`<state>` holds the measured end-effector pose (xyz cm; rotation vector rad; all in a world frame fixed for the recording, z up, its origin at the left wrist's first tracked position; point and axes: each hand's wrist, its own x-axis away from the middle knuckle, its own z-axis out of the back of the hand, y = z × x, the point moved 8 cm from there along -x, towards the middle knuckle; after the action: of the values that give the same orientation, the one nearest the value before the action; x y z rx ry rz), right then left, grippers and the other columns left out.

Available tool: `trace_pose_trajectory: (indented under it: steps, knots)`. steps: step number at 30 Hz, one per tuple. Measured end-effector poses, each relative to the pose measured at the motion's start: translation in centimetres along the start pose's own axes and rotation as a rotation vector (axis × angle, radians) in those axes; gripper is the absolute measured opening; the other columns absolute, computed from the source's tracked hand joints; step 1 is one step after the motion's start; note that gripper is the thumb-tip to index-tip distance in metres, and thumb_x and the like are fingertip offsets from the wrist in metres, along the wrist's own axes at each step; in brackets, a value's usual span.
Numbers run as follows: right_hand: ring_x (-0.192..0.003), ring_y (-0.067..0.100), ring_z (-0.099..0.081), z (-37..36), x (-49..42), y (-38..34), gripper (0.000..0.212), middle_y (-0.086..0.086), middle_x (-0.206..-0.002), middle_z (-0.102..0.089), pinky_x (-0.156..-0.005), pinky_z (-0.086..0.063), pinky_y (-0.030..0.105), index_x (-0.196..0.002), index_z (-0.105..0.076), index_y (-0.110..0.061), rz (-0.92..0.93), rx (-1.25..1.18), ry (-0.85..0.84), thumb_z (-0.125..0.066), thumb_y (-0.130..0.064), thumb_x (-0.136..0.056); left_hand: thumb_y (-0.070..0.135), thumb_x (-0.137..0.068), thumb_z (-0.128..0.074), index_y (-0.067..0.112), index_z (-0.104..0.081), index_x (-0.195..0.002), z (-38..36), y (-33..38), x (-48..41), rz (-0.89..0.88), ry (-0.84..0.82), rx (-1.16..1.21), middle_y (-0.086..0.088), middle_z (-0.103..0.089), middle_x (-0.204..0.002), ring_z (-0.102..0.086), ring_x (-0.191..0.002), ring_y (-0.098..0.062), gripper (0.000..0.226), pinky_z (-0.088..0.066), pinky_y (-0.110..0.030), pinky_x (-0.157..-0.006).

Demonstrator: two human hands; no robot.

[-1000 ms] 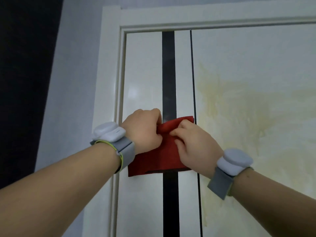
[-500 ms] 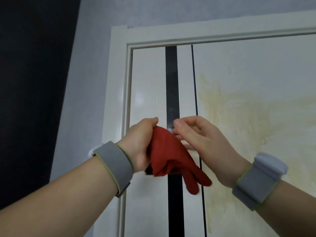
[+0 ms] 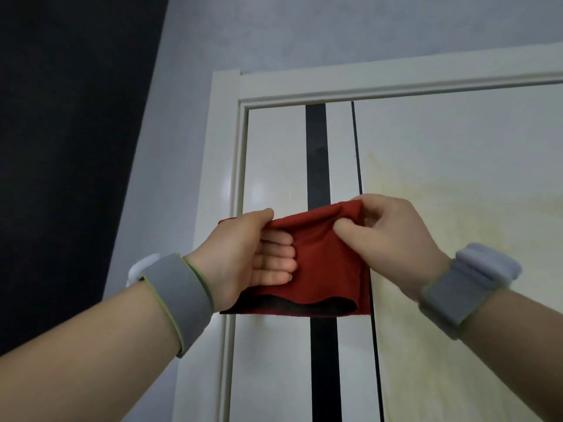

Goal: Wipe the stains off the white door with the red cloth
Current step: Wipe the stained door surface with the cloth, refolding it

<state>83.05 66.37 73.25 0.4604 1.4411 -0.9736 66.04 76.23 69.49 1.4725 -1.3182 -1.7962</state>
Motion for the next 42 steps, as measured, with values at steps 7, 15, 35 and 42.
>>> trace_pose_trajectory:
  steps: [7,15,35,42]
  knots:
    - [-0.055,0.02,-0.046,-1.8,-4.9,2.1,0.012,0.011,-0.059,-0.052,-0.057,-0.036,0.031,-0.072,-0.074,0.004,-0.335,0.022,-0.017,-0.07,-0.002,-0.061,0.044,-0.109,-0.043,0.003,-0.067,-0.087,0.6,1.5,-4.3,-0.127,0.059,-0.171,-0.008,-0.062,-0.057,-0.058,-0.041,-0.02,0.052,-0.049,-0.025,-0.039]
    - [-0.064,0.025,-0.063,-4.1,-9.8,1.5,0.026,0.011,-0.084,-0.06,-0.049,-0.051,0.027,-0.114,-0.054,-0.017,-0.458,-0.525,0.165,-0.05,-0.003,-0.091,0.046,-0.096,-0.067,0.011,-0.066,-0.1,0.6,5.4,-8.5,-0.535,0.227,-0.36,-0.007,-0.071,-0.083,-0.068,-0.066,-0.018,0.036,-0.059,-0.033,-0.063]
    - [-0.145,0.033,-0.041,-7.2,-6.4,3.5,0.06,0.016,-0.16,-0.038,-0.118,-0.035,0.05,-0.152,-0.04,-0.002,0.74,1.112,-0.096,-0.029,-0.032,-0.101,0.033,-0.105,-0.031,0.0,-0.045,-0.152,-2.0,-0.2,-7.8,-1.13,0.54,-1.342,-0.019,-0.042,-0.16,-0.039,-0.149,-0.037,0.059,-0.032,-0.053,-0.123]
    - [-0.153,0.023,-0.029,-7.0,-7.6,3.9,0.067,0.007,-0.165,-0.028,-0.125,-0.014,0.046,-0.157,-0.032,-0.01,0.638,1.11,-0.045,-0.017,-0.045,-0.102,0.06,-0.1,-0.005,0.014,-0.002,-0.165,-1.3,1.1,-9.9,-1.054,0.362,-1.431,-0.002,0.006,-0.172,0.01,-0.16,-0.019,0.079,0.002,-0.042,-0.131]
